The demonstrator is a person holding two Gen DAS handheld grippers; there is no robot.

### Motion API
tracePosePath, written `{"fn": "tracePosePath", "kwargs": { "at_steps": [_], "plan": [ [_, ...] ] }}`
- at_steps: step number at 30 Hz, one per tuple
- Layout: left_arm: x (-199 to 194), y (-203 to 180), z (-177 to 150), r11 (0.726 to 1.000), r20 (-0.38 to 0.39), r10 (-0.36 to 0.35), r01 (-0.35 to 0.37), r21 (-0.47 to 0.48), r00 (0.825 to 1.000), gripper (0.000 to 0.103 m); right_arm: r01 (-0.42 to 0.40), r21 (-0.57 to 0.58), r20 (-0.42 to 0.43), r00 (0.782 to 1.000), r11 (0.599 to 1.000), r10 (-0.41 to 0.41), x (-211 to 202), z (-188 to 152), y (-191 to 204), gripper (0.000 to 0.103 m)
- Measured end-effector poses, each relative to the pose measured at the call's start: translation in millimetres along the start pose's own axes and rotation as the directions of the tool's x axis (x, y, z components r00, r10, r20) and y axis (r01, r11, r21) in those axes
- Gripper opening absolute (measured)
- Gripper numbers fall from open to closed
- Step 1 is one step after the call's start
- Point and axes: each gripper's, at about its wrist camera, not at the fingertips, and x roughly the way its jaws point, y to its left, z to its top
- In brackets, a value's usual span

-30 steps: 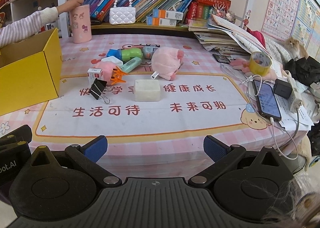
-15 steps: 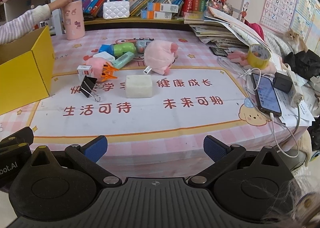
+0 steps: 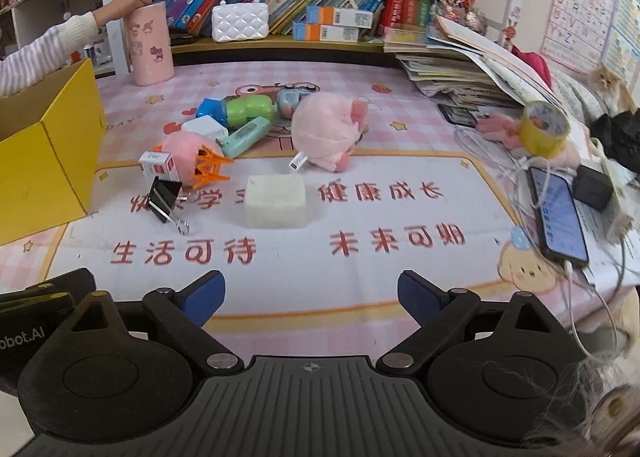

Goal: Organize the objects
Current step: 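Grasp the white foam block with the right gripper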

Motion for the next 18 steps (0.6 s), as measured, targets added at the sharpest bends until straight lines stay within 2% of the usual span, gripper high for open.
{"fn": "tracePosePath", "kwargs": {
  "at_steps": [7,9,12,15,18],
  "plan": [
    [23,-8,17,0.998,-0.022,0.021,-0.023,-0.055,1.0,0.103,-0.073,0.019,-0.029,0.997,0.997,0.073,29,25,-14,0.093],
    [31,-10,20,0.997,-0.048,0.056,-0.058,-0.057,0.997,0.103,-0.08,0.002,-0.028,0.996,0.997,0.08,37,32,-15,0.093],
    [39,-12,27,0.995,-0.086,0.079,-0.083,-0.05,0.993,0.103,-0.141,-0.038,-0.025,0.99,0.989,0.141,52,43,-14,0.093],
    [41,-13,33,0.993,-0.083,0.096,-0.102,-0.064,0.992,0.103,-0.194,-0.068,-0.048,0.98,0.979,0.191,72,53,-9,0.093],
    [43,-16,38,0.992,-0.076,0.092,-0.098,-0.082,0.993,0.103,-0.208,-0.098,-0.075,0.977,0.973,0.201,94,61,-6,0.093]
  ]
}}
